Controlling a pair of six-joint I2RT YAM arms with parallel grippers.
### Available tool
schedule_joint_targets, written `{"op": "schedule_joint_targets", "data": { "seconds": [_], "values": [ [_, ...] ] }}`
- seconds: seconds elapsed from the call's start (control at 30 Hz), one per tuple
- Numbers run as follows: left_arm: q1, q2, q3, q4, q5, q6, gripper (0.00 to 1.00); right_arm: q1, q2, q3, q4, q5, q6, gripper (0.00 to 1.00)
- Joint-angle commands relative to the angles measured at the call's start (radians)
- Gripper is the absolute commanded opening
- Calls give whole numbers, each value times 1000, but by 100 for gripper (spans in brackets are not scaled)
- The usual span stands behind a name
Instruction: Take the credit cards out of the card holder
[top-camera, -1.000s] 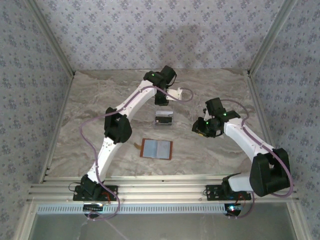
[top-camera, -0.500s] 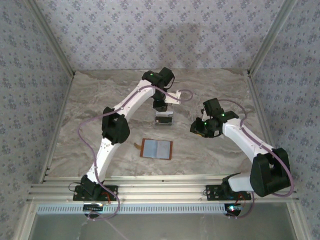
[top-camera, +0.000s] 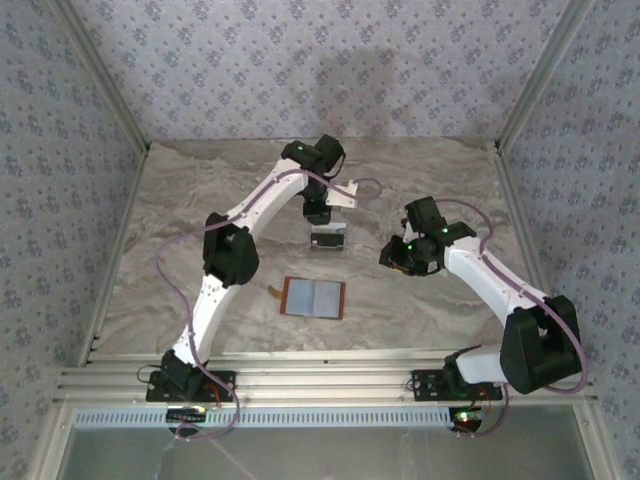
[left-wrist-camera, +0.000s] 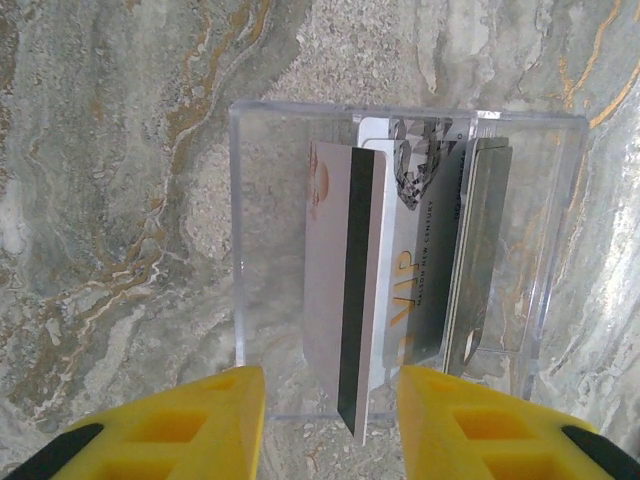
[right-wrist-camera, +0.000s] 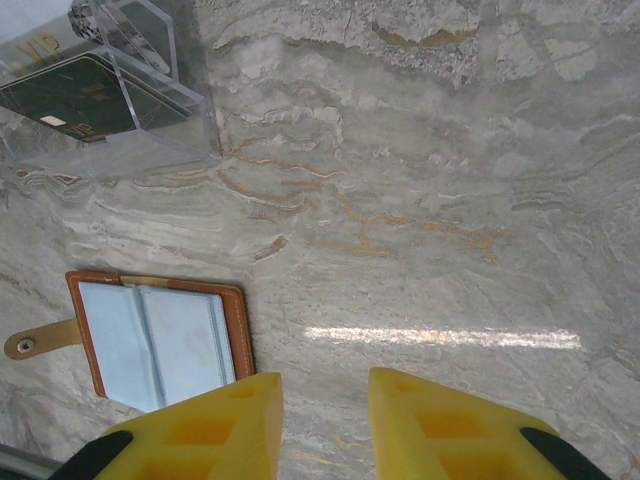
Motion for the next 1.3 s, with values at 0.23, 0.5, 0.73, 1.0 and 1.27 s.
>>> {"op": "schedule_joint_targets", "data": {
  "seconds": [0.23, 0.5, 0.73, 1.0, 1.27],
  "values": [
    [3, 43, 9, -21, -6, -4, 40, 10, -4, 6, -4, 20, 9, 30],
    [5, 50, 44, 34, -74, -9, 26, 18, -6, 6, -4, 22, 9, 30],
    [5, 53, 78, 81, -103, -11, 18, 20, -8, 13, -13, 29, 20, 30],
    [3, 61, 80, 102, -110, -8, 15, 24, 3, 23, -16, 31, 35, 30],
    [1, 78, 73, 61, -68, -12, 15, 36, 16, 37, -20, 35, 37, 29]
  ]
}}
